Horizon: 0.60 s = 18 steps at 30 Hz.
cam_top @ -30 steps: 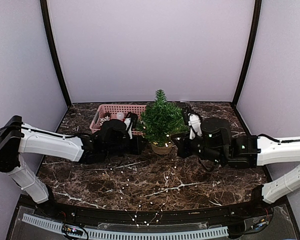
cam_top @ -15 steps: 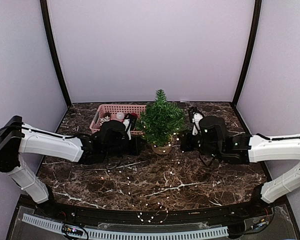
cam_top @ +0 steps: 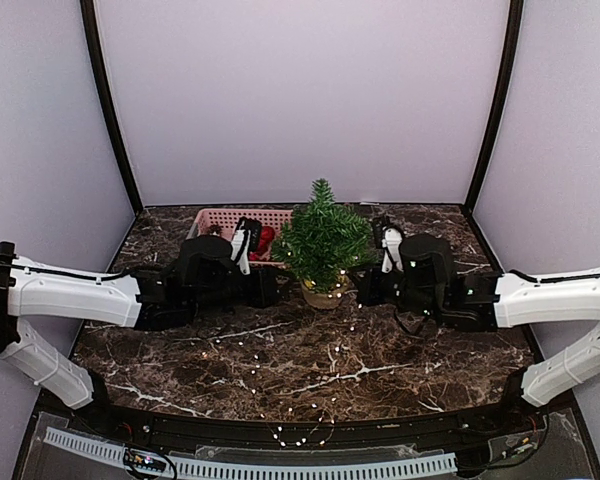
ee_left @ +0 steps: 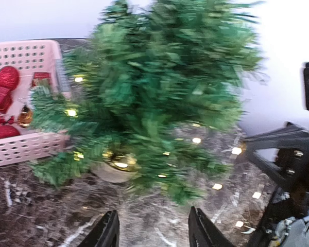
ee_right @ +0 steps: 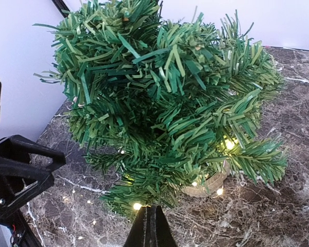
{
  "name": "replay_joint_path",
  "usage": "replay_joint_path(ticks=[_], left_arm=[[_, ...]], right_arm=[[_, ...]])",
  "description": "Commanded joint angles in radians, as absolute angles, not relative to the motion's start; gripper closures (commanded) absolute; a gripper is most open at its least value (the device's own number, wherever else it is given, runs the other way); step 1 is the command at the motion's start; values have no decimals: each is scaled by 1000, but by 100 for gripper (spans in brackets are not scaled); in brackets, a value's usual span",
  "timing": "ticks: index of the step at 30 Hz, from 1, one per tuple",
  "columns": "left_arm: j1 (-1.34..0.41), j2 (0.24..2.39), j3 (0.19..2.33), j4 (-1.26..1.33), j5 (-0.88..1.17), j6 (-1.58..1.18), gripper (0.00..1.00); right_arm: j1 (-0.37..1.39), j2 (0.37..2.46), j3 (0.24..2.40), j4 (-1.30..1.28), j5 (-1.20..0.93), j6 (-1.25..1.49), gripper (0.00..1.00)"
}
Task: Decorate the small christmas tree
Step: Wrap the side of the string light in the gap of the branches.
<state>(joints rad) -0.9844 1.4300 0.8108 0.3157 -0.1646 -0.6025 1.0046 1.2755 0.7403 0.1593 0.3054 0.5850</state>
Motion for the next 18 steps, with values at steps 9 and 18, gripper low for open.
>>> replay_joint_path(ticks=[9,18], left_arm=[[-1026,1589,947,331,-26,-625,62],[-1026,1672,1008,298,-45,-640,55]], right_arm=[[1000,1234,715,231,279,597,100],[1000,1213,707,232,270,594,100]])
